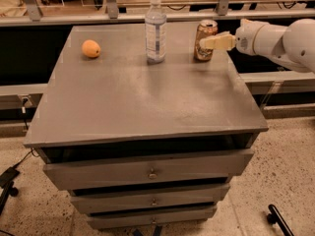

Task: Pick orange can

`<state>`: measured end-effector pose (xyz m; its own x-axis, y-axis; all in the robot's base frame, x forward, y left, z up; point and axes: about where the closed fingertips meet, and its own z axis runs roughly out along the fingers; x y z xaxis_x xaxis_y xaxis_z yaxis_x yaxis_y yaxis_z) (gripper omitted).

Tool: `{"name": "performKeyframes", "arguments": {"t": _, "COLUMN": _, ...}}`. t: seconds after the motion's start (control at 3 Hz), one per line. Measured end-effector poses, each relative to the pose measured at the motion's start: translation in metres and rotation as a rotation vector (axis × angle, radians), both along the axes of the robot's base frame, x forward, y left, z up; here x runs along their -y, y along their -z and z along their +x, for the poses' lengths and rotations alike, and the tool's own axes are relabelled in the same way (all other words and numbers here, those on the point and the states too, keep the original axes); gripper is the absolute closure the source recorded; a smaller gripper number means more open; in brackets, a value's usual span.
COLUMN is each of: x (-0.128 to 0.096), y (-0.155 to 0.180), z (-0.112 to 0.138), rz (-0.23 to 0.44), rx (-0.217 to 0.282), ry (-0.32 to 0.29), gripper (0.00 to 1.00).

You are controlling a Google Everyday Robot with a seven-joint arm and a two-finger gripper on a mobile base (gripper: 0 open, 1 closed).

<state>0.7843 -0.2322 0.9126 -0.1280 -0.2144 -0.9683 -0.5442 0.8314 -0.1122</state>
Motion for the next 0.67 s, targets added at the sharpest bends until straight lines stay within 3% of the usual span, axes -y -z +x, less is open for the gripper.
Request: {"name": "performKeyframes", "arguments": {"t": 0.67, "x": -0.032, "y": 0.030, "z": 0.000, "rz": 0.011, "rx": -0.087, "ry": -0.074, "gripper": 0.01}}
